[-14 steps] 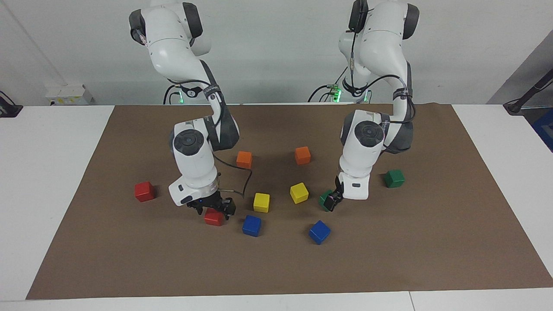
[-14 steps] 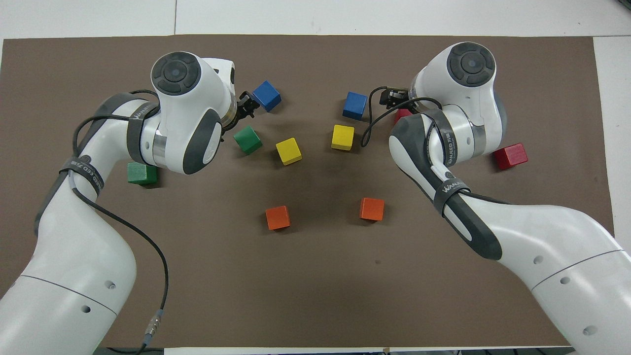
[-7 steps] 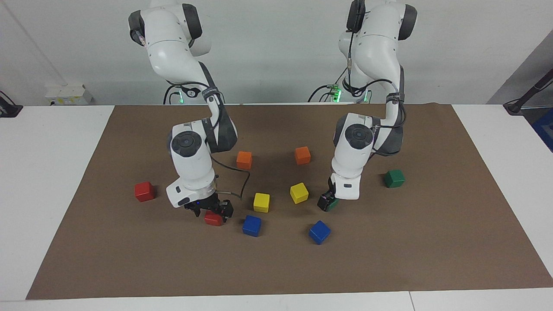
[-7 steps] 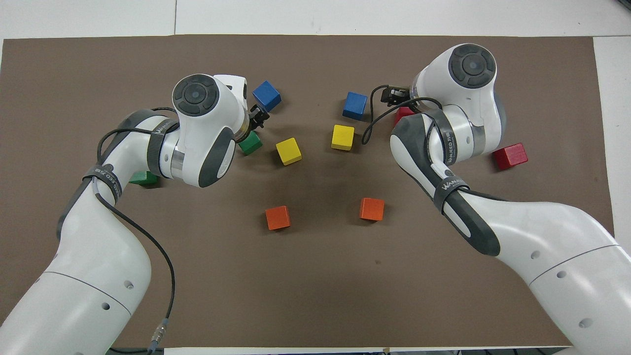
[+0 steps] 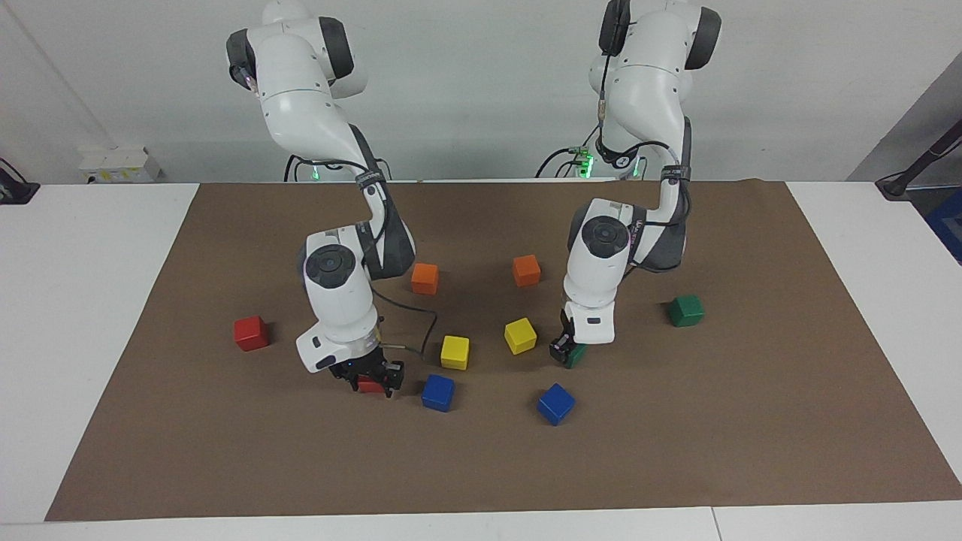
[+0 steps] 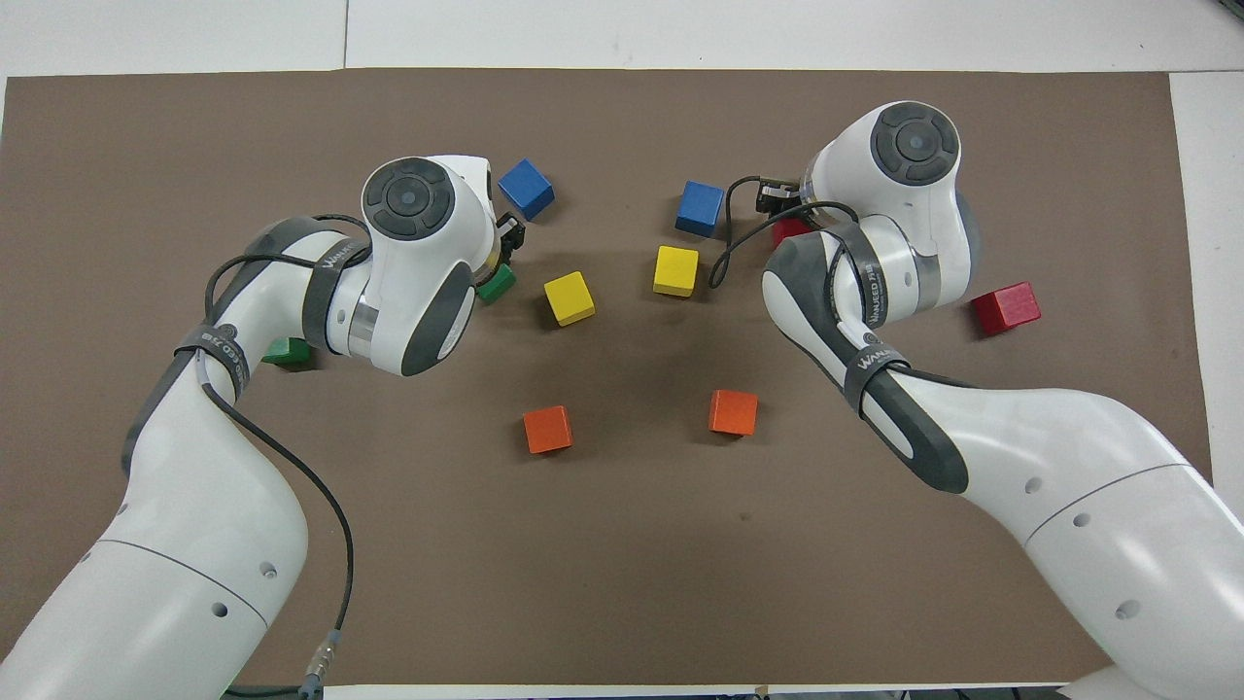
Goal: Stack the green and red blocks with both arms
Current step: 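Grasp the second green with the left gripper while the right gripper grasps red, then stack green on green with the left gripper while the right gripper stacks red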
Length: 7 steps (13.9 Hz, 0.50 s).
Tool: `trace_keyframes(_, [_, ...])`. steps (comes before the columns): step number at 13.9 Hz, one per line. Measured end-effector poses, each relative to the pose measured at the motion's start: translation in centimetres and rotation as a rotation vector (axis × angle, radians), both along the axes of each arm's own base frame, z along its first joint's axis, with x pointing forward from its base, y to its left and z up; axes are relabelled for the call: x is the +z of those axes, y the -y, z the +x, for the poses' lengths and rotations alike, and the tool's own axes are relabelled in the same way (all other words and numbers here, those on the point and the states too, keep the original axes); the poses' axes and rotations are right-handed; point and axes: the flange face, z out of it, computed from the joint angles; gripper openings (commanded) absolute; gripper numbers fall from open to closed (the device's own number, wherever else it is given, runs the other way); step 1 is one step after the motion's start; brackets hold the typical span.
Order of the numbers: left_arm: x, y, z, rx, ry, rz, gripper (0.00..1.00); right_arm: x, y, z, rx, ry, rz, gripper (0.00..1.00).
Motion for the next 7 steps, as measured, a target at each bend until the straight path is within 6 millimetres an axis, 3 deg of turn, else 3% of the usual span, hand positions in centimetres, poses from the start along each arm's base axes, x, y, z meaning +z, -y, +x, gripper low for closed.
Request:
trace_keyframes(1, [1.1, -1.0, 0.6, -0.033, -0.011, 0.019, 0.0, 0.0, 0.0, 0.0, 0.0, -0.001, 0.0, 0.0])
trace_keyframes(3, [4.4, -5.7, 1.7, -0.159, -0.049, 0.04, 0.0, 0.0, 0.3, 0.0, 0.002, -0.004, -0.003, 0.0])
trace_keyframes(5, [8.3, -12.9, 1.9, -0.311, -0.102, 0.024, 0.0, 0.7, 2.1, 0.2, 0.053, -0.031, -0.027, 0.0])
trace_keyframes(7, [10.8, -20.0, 0.6, -0.457, -0.156, 0.005, 0.0, 3.9, 6.1, 0.3, 0.136, -0.06, -0.055, 0.0])
